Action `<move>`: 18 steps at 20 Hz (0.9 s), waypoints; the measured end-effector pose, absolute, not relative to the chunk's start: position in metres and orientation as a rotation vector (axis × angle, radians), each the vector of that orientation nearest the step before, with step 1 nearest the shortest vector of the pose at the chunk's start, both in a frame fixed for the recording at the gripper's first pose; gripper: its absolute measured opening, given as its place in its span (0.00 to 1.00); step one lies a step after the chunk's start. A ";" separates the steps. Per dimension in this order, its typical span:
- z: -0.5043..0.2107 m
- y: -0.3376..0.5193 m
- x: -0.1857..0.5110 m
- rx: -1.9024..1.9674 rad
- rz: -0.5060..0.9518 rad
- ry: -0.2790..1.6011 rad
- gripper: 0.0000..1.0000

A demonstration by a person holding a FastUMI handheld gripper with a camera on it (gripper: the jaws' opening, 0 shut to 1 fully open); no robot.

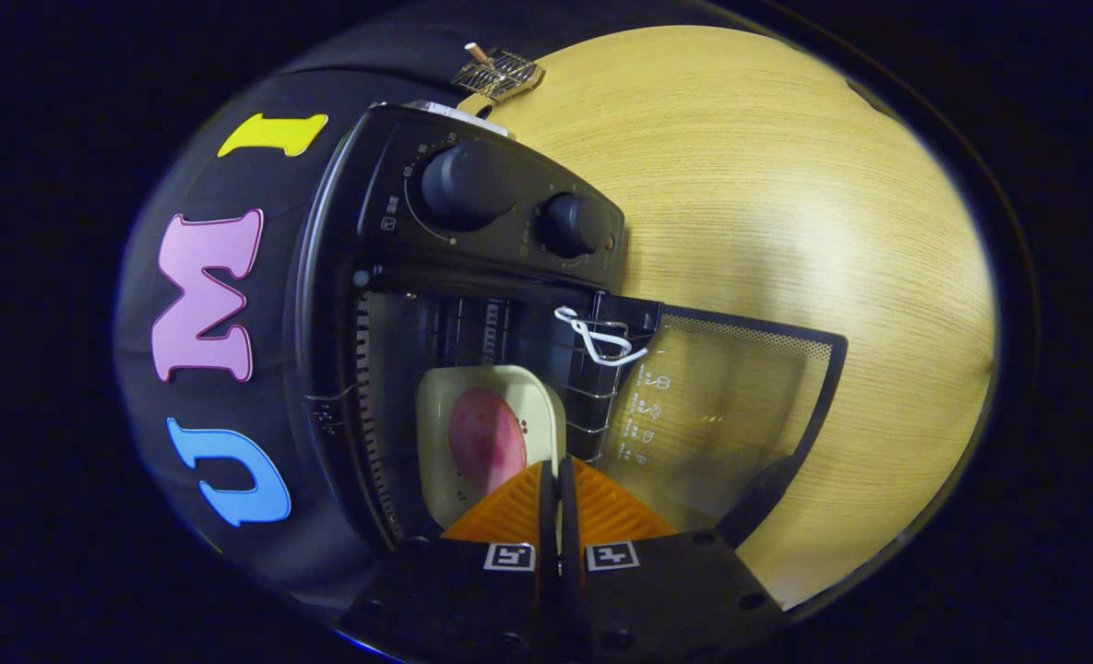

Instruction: Open the toaster oven, put the food inside, and close the toaster oven door.

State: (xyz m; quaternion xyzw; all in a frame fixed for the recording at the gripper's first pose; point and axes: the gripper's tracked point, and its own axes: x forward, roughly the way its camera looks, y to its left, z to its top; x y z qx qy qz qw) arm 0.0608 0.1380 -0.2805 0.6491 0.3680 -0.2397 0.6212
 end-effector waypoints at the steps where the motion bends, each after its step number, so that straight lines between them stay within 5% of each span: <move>1: -0.281 0.138 0.062 1.495 -0.566 0.843 0.06; 7: -0.271 0.146 0.075 1.560 -0.539 0.796 0.14; 9: -0.265 0.143 0.074 1.590 -0.530 0.772 0.35; 13: -0.256 0.142 0.054 1.491 -0.440 0.813 0.59; 16: -0.250 0.130 0.029 1.244 -0.341 0.853 0.99; 18: -0.244 0.120 0.021 1.102 -0.283 0.844 0.98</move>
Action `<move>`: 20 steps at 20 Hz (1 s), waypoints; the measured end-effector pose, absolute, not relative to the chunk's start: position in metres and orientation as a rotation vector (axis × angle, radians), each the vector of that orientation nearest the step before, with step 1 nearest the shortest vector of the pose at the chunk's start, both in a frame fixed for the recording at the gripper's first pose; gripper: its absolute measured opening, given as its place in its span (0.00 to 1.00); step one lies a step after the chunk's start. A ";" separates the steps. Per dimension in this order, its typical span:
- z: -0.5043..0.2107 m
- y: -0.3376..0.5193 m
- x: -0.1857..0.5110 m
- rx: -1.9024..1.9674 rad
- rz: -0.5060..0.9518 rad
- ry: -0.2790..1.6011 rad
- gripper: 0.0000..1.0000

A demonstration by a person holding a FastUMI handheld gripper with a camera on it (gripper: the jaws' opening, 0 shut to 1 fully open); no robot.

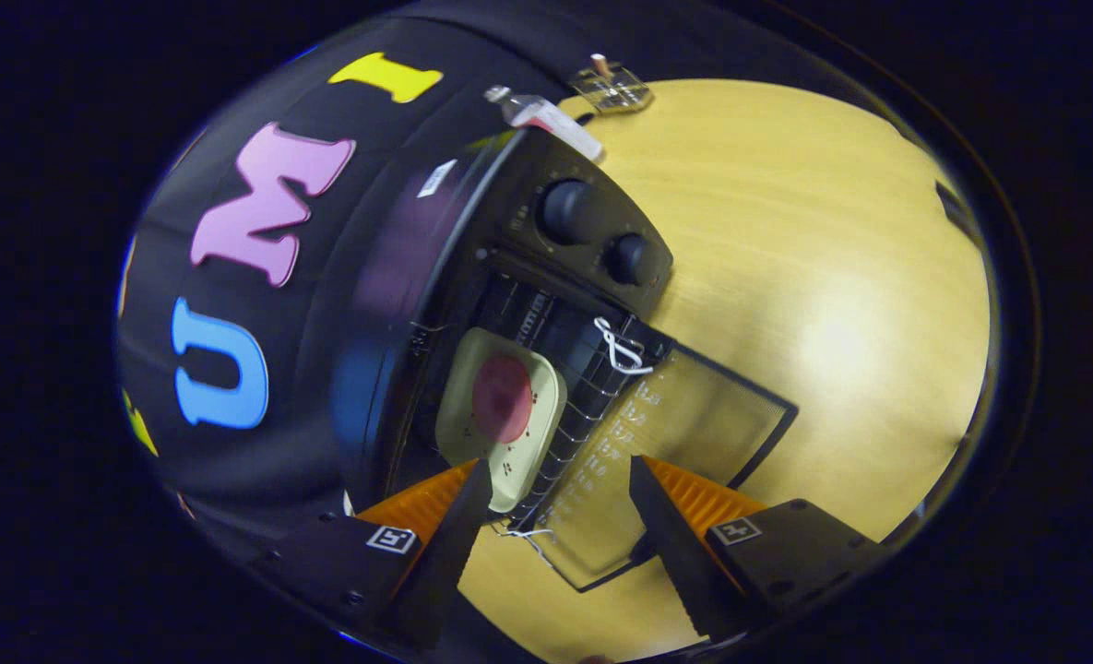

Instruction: Open the toaster oven, put the food inside, and close the toaster oven door.

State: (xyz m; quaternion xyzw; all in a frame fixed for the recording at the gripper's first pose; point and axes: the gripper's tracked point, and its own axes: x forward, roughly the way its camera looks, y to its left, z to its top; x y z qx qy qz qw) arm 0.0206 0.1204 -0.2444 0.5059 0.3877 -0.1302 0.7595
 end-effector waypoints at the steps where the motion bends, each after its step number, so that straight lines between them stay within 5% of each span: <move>1: -0.242 0.117 0.014 1.057 -0.262 0.847 0.98; 11: -0.225 0.111 -0.040 0.394 0.011 0.757 0.98; 20: -0.283 0.156 -0.090 0.191 0.142 0.934 0.98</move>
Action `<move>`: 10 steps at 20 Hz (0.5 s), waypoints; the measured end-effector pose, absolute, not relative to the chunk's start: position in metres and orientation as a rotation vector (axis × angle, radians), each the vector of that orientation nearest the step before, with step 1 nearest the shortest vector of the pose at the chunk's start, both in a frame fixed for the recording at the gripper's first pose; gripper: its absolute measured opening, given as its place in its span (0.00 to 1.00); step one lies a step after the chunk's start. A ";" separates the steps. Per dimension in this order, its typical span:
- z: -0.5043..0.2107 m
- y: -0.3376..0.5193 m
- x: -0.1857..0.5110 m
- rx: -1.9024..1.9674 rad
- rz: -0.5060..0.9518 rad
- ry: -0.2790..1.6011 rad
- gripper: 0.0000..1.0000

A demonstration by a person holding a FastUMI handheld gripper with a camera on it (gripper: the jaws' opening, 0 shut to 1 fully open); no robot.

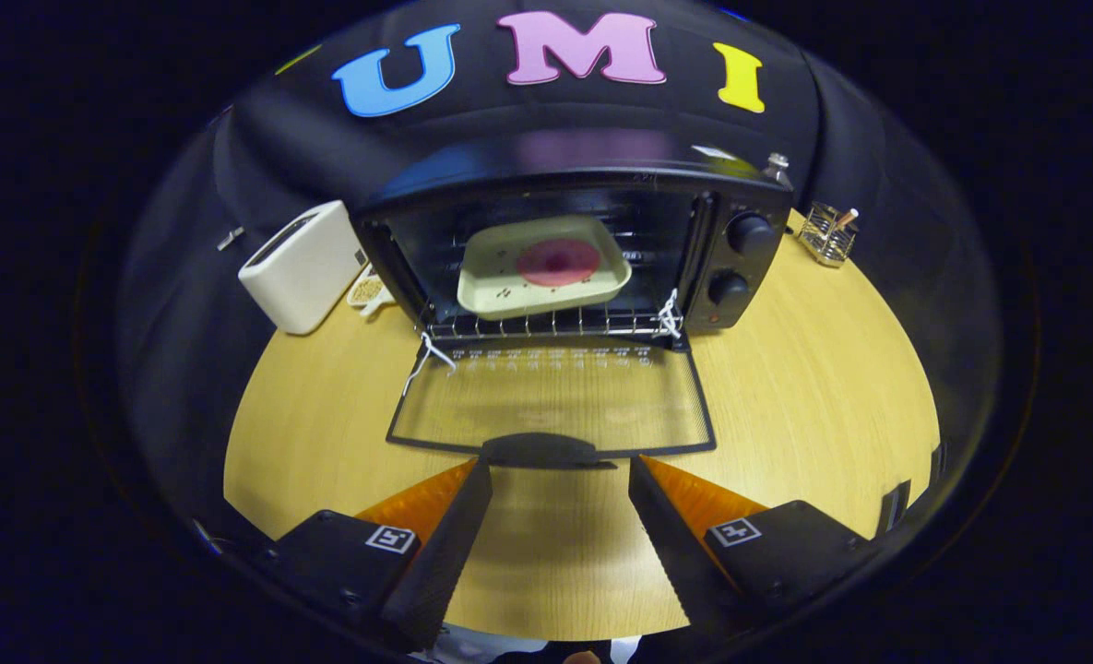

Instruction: Open the toaster oven, put the food inside, and close the toaster oven door.

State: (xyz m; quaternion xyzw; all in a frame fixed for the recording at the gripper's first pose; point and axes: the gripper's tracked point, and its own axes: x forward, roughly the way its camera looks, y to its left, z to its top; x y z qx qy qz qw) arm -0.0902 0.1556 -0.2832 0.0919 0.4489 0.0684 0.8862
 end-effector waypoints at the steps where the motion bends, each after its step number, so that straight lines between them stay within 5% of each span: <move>1: -0.291 0.160 -0.094 0.195 0.147 0.964 0.99; 10: -0.337 0.168 -0.078 0.135 0.113 1.063 0.99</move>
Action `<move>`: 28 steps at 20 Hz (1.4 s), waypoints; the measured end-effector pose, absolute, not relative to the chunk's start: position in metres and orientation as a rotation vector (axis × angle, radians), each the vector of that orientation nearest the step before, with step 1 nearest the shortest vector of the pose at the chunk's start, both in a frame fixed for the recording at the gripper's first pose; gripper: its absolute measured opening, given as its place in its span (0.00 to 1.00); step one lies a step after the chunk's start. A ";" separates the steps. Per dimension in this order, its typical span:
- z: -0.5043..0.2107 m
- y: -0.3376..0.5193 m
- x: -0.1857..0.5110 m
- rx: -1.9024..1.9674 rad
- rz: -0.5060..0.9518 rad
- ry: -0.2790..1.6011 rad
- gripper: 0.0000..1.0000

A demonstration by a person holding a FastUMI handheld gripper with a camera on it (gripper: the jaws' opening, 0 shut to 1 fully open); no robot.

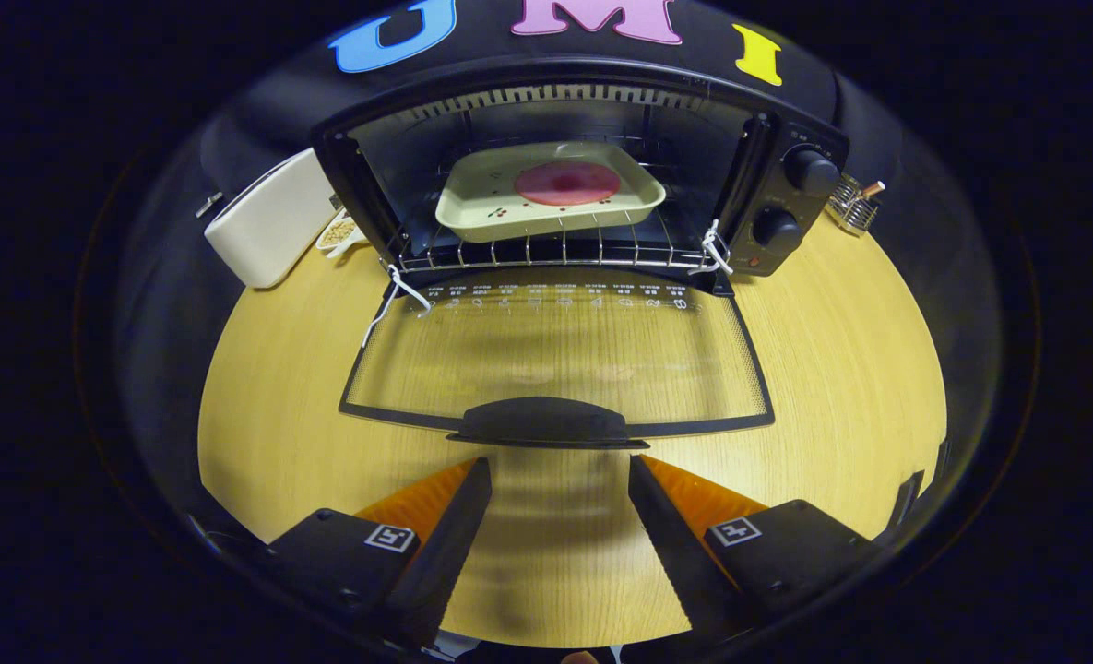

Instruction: Open the toaster oven, put the food inside, and close the toaster oven door.

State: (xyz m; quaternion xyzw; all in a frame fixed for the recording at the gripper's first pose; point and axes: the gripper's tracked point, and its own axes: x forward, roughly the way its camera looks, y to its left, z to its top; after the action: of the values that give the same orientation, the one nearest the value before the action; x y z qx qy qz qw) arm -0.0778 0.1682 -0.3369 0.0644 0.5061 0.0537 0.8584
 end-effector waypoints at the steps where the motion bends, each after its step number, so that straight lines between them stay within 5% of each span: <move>1: -0.341 0.168 -0.076 0.126 0.108 1.064 0.99; 28: -0.290 0.151 -0.062 0.068 0.108 0.786 1.00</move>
State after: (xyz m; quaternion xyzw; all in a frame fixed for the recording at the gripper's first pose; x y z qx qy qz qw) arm -0.0624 0.1512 -0.2896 0.0333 0.3829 0.0526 0.9217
